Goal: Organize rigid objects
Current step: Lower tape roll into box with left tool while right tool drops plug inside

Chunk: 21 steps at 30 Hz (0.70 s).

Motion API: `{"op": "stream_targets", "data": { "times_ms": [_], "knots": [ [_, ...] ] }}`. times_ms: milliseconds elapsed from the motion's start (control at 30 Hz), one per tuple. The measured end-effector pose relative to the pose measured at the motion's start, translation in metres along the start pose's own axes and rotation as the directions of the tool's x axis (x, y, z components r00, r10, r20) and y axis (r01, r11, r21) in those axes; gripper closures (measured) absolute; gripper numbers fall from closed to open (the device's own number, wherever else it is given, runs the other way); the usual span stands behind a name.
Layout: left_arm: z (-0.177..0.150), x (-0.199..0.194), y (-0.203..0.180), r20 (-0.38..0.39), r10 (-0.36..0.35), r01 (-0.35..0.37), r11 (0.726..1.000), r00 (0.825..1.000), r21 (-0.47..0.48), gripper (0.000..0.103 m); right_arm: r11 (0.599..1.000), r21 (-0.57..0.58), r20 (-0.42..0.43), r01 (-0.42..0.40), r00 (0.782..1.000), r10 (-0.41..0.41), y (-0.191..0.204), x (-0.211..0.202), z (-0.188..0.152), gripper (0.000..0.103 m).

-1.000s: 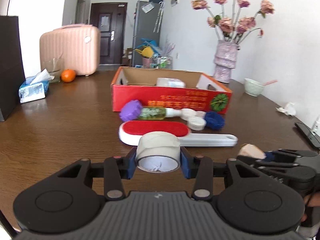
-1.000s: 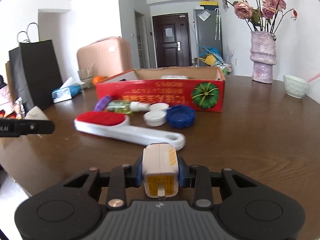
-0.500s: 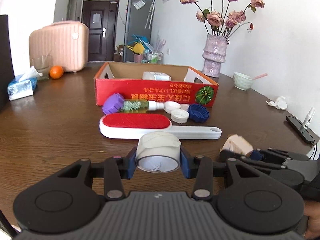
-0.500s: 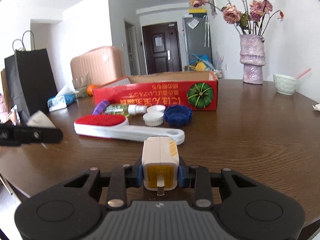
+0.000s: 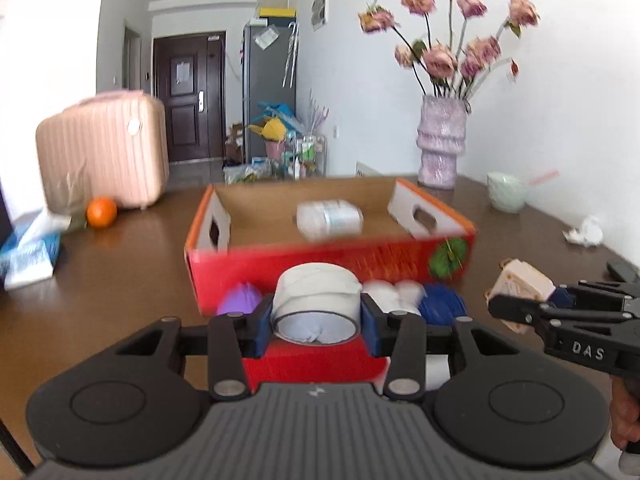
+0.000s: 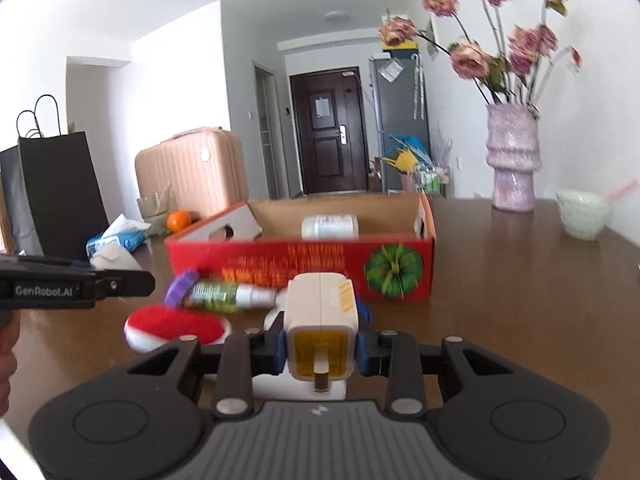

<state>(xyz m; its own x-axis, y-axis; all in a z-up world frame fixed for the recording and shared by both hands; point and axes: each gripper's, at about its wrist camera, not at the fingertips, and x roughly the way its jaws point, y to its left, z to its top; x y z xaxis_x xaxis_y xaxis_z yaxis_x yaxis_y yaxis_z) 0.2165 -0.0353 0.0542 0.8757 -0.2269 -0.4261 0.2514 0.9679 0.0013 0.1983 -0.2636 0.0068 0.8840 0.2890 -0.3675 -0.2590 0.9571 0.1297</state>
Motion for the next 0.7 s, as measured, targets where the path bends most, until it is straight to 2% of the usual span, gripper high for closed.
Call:
{"op": "stream_targets", "data": {
  "times_ms": [100, 233, 367, 467, 567, 633, 700],
  "knots": [
    [0.029, 0.029, 0.015, 0.016, 0.038, -0.038, 0.999, 0.999, 0.022, 0.06, 1.0, 0.002, 0.015, -0.011, 1.0, 0.011, -0.009, 0.028, 0.029, 0.072],
    [0.062, 0.075, 0.036, -0.014, 0.034, -0.034, 0.999, 0.999, 0.006, 0.06, 0.999, 0.05, 0.034, 0.009, 0.999, -0.01, -0.025, 0.075, 0.066, 0.072],
    [0.092, 0.128, 0.055, -0.039, 0.074, -0.074, 0.997, 0.997, -0.007, 0.06, 0.994, 0.1, 0.013, 0.035, 0.999, -0.036, -0.041, 0.129, 0.096, 0.072],
    [0.11, 0.18, 0.07, -0.104, 0.094, -0.097, 0.995, 0.99, -0.024, 0.06, 0.991, 0.107, -0.028, 0.077, 0.997, -0.074, -0.049, 0.171, 0.114, 0.072],
    [0.117, 0.218, 0.081, -0.149, 0.149, -0.154, 0.988, 0.978, -0.024, 0.06, 0.99, 0.066, -0.101, 0.122, 0.988, -0.115, -0.058, 0.214, 0.128, 0.072],
    [0.119, 0.234, 0.088, -0.148, 0.144, -0.152, 0.987, 0.979, -0.049, 0.059, 0.988, 0.022, -0.162, 0.153, 0.976, -0.148, -0.063, 0.241, 0.134, 0.072],
    [0.119, 0.251, 0.091, -0.193, 0.17, -0.183, 0.982, 0.966, -0.052, 0.059, 0.982, 0.021, -0.231, 0.189, 0.956, -0.179, -0.073, 0.265, 0.139, 0.072]
  ]
}}
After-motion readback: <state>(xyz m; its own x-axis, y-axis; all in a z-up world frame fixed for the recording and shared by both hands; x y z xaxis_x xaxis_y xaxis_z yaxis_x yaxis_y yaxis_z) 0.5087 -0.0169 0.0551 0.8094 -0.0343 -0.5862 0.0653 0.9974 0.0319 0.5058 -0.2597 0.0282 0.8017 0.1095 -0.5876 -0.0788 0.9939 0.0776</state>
